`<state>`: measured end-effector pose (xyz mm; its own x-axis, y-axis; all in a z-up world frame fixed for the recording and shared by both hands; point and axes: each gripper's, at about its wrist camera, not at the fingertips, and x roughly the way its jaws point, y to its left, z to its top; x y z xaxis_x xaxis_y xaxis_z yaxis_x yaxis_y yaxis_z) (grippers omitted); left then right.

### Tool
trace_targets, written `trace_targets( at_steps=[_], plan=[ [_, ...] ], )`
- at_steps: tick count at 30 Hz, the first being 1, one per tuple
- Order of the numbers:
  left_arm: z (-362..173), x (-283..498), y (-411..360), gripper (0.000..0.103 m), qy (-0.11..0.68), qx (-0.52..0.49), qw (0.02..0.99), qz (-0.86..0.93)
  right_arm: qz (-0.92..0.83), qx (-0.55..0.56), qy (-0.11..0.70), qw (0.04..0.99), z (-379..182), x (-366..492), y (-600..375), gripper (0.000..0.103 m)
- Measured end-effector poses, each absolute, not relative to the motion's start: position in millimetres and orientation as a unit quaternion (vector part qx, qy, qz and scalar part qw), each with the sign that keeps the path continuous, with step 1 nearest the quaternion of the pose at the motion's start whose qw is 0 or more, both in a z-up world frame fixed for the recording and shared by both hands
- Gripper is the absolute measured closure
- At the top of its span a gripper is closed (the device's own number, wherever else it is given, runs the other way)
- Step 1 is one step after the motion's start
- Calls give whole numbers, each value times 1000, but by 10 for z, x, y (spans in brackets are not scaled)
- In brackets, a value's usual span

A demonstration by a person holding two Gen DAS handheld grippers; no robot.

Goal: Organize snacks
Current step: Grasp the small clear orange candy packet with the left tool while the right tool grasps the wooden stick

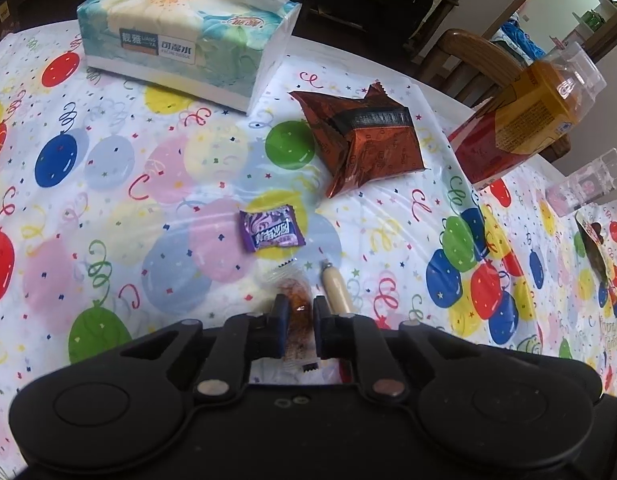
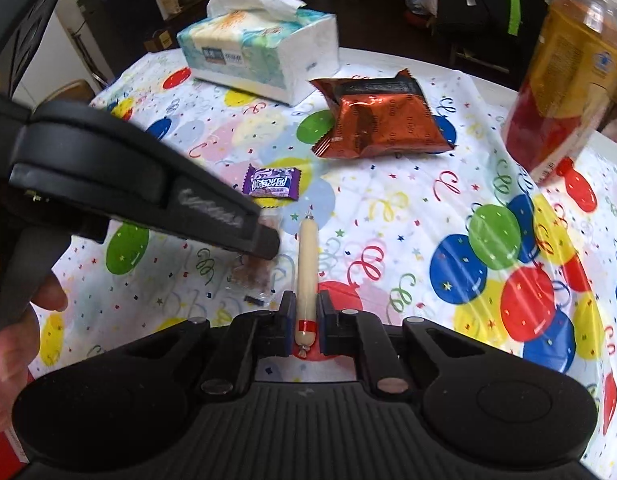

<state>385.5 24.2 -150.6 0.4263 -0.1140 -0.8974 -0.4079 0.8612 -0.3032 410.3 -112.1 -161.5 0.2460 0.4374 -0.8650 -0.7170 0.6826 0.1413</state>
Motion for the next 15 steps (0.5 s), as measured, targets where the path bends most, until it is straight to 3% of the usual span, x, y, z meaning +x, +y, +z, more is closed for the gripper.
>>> trace_targets(
  at_steps=[15],
  plan=[
    [-1298, 3455, 286, 95, 536, -246, 805, 60, 353, -106, 509, 778, -1272, 3777, -1497, 93]
  ],
)
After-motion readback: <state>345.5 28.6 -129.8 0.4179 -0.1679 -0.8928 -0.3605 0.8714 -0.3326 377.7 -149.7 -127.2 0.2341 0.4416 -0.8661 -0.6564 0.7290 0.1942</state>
